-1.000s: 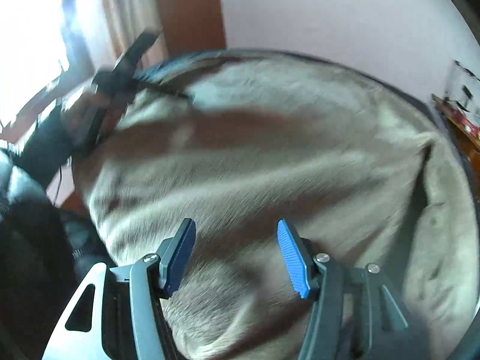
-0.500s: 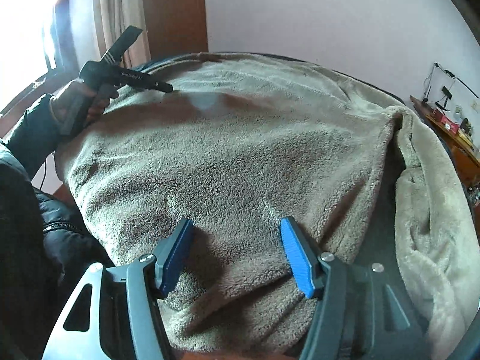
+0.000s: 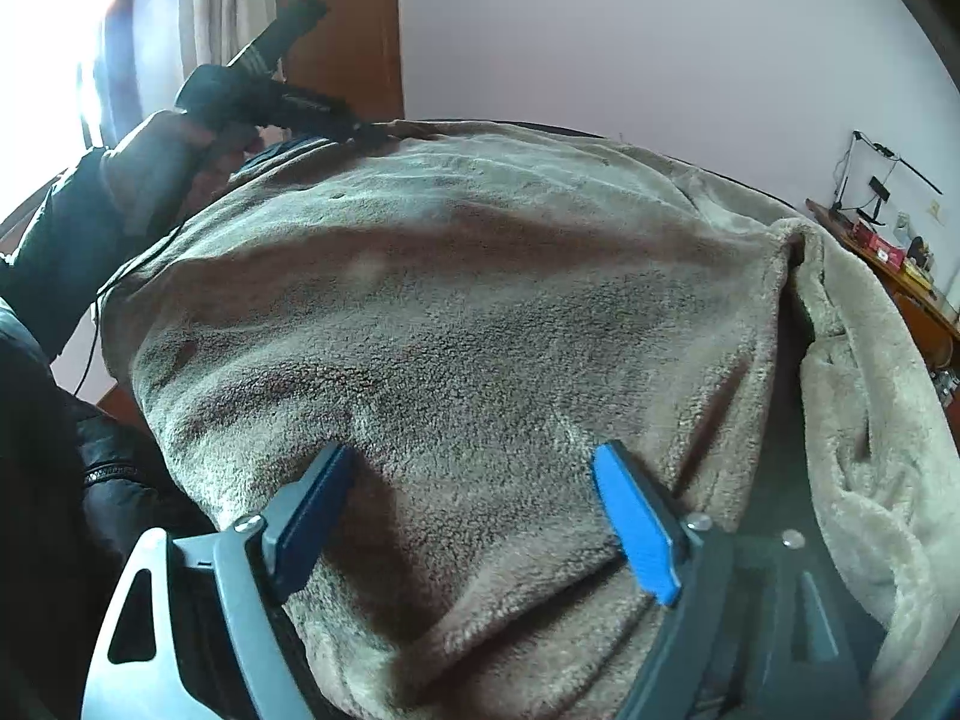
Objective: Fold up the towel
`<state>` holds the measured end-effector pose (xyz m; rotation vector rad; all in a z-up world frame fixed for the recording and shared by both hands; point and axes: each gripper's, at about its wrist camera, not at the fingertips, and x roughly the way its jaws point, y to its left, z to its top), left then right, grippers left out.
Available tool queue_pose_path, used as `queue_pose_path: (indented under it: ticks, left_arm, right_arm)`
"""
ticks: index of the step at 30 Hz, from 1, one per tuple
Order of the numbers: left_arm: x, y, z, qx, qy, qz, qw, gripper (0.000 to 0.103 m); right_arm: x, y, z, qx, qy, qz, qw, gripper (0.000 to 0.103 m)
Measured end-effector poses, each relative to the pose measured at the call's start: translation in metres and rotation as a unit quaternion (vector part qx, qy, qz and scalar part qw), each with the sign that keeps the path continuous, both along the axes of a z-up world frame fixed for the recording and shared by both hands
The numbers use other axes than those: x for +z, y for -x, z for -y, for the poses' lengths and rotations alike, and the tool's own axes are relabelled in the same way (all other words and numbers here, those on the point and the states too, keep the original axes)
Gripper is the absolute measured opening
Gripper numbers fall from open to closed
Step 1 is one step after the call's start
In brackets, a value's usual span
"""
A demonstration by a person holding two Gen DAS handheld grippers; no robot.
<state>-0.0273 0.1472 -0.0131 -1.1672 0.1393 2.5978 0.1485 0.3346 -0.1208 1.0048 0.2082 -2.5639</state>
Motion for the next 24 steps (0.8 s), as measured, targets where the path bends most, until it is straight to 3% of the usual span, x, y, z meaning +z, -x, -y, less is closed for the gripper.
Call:
queue_pose_path:
  ticks: [7, 13, 20, 24]
  left_arm:
    - [-0.040, 0.019, -0.007, 0.014, -0.010, 0.051, 0.9986, 0.074]
    - [-0.044, 0.015, -0.015, 0.017, 0.007, 0.043, 0.9989, 0.079]
    - [-0.045, 0.017, -0.007, 0.015, -0.013, 0.047, 0.9987, 0.080]
    - [-0.044, 0.018, -0.008, 0.014, -0.013, 0.048, 0.9987, 0.081]
  right_arm:
    - [0.001, -0.001, 0.000, -0.004, -0.003, 0.010, 1.000, 0.086]
    - [0.003, 0.001, 0.000, -0.004, -0.008, 0.022, 1.000, 0.088]
    - [0.011, -0.001, -0.005, -0.028, 0.013, 0.039, 0.999, 0.089]
    - [0.025, -0.018, -0.027, -0.071, 0.033, 0.014, 0.997, 0.089]
